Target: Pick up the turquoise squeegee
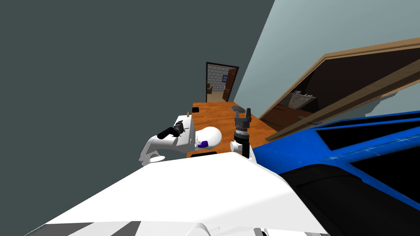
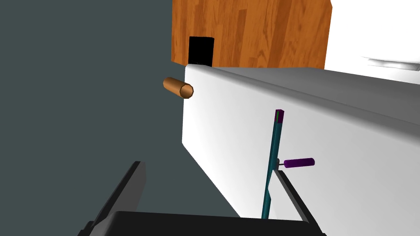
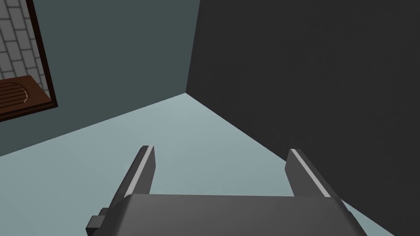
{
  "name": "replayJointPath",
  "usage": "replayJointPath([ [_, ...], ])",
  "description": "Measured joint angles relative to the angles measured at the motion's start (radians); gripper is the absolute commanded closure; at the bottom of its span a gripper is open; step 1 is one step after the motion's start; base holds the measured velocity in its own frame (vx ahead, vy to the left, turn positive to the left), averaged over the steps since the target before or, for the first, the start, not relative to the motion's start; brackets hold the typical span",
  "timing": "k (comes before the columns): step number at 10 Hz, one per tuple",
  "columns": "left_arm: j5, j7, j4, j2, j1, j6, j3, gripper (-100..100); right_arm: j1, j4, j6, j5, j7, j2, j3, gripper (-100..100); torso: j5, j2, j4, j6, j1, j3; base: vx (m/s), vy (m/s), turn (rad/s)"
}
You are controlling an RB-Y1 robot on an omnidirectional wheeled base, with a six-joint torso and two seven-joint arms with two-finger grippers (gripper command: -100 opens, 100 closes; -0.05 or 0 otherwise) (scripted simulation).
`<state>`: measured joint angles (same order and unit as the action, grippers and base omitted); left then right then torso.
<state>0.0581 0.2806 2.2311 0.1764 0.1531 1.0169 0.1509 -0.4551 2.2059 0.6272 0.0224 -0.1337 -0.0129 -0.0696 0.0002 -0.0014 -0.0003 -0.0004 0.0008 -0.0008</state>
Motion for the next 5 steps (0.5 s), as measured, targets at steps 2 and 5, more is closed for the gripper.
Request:
replayJointPath([
  [2,0.001,0.011,-0.004,-0.002,-0.013,0.059,0.004,-100,0.000,0.000,0.000,0.000,0.000,0.000,0.000,0,0.000,0.000,0.000,0.000,0.001,0.000,0.022,0.033,-0.026],
  [5,-0.003,0.028,-0.016,-0.001,-0.029,0.137,0.006,-100,0.000,0.000,0.000,0.000,0.000,0.000,0.000,0,0.000,0.000,0.000,0.000,0.000,0.000,0.021,0.023,-0.025],
])
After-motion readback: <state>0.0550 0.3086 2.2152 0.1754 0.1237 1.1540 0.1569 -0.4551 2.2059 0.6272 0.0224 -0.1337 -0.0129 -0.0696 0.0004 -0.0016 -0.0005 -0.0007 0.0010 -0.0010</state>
